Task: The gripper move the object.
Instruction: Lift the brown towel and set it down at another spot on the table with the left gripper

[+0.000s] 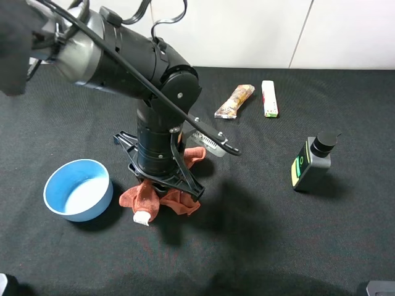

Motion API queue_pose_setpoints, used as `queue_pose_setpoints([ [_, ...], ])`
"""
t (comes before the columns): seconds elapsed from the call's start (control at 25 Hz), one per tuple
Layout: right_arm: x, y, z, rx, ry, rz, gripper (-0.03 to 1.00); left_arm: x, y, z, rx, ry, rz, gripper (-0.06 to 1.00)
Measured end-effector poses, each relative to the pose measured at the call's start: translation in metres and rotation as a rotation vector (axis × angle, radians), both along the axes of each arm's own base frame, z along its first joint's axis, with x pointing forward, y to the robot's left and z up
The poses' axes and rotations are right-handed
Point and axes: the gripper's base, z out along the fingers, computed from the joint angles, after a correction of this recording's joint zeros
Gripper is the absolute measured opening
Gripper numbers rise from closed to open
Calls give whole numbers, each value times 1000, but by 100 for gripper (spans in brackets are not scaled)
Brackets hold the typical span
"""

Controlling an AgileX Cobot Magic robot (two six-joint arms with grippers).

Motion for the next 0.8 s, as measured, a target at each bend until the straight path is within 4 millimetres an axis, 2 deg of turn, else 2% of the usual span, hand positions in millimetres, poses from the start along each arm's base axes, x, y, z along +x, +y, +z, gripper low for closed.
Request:
queue_pose_setpoints([
  [0.28,0,1,0,5,-1,4,69,0,0,0,-2,-4,0,45],
  [0.68,0,1,0,5,-1,4,69,0,0,0,0,-1,3,86],
  [0.8,0,1,0,5,-1,4,69,0,0,0,3,3,5,94],
])
